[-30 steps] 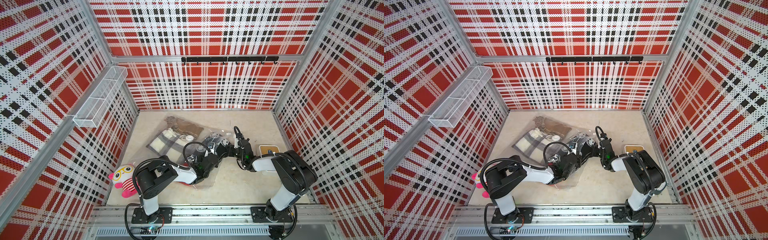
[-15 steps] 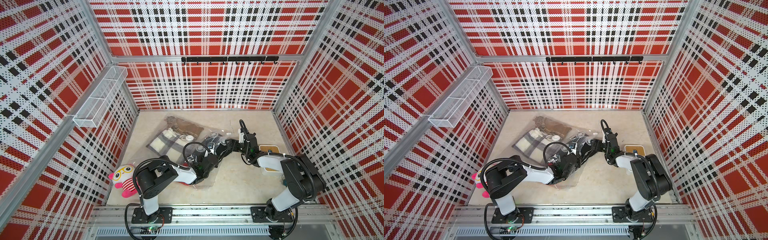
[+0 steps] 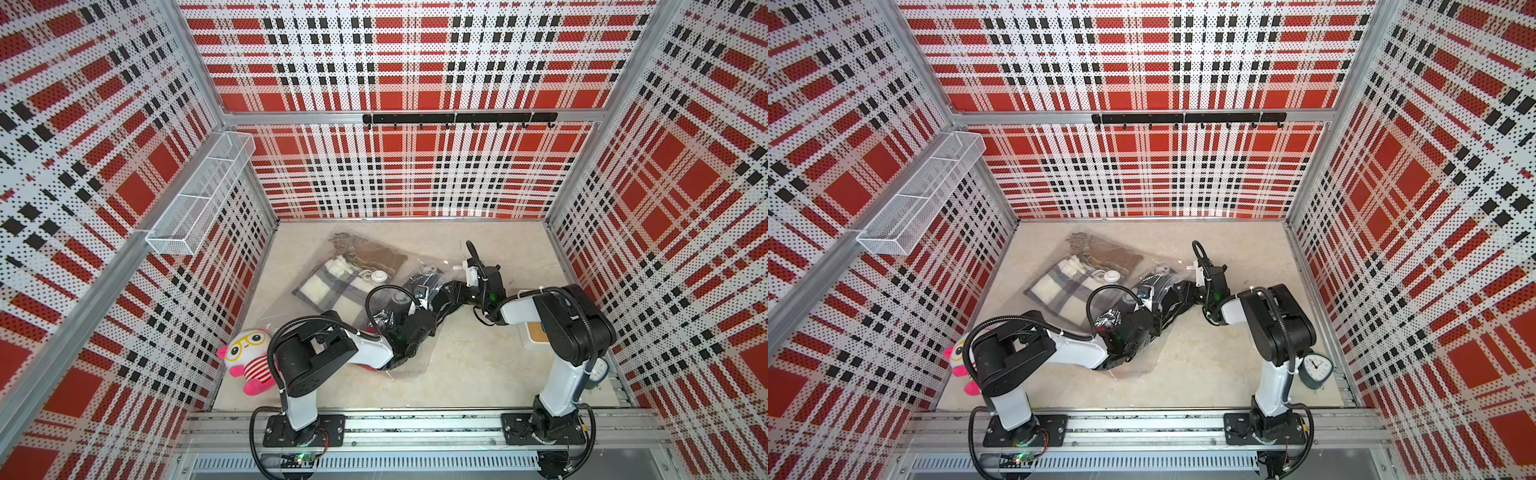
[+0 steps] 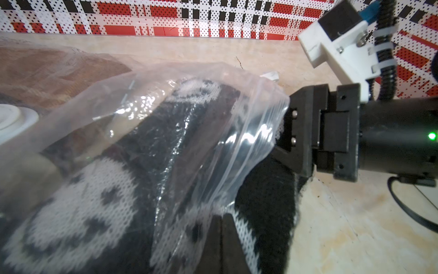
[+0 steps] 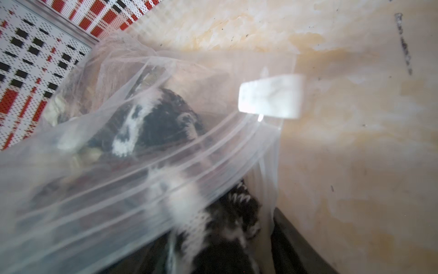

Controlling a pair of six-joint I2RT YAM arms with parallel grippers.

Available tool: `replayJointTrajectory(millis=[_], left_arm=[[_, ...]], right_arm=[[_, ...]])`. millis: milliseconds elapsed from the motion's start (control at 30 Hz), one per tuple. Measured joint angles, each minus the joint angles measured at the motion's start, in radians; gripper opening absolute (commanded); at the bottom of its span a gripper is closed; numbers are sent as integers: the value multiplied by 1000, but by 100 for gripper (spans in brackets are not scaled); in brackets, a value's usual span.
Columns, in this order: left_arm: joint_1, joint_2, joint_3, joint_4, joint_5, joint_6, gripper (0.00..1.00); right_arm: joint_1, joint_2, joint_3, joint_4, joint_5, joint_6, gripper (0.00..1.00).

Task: Take the scarf out of the vacuum bag
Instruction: Take out the scarf from the vacuum bag.

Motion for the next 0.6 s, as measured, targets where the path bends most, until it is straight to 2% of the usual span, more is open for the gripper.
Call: replayJointTrajectory(millis=[33, 67, 133, 267, 600], left_arm=[[0, 0, 0, 1, 0, 0, 0], [0, 0, 0, 2, 0, 0, 0], [0, 0, -2, 3, 0, 0, 0], [0, 1, -5, 4, 0, -1, 0], [0, 10, -10, 29, 7, -5, 0]], right_arm=[[0, 0, -13, 23, -4, 10, 28], [1, -1, -29, 49, -6, 15, 20], [0, -8, -56, 87, -6, 32, 11], [3, -65, -127, 113, 3, 42, 5], [23, -195, -275, 122, 85, 55, 6]])
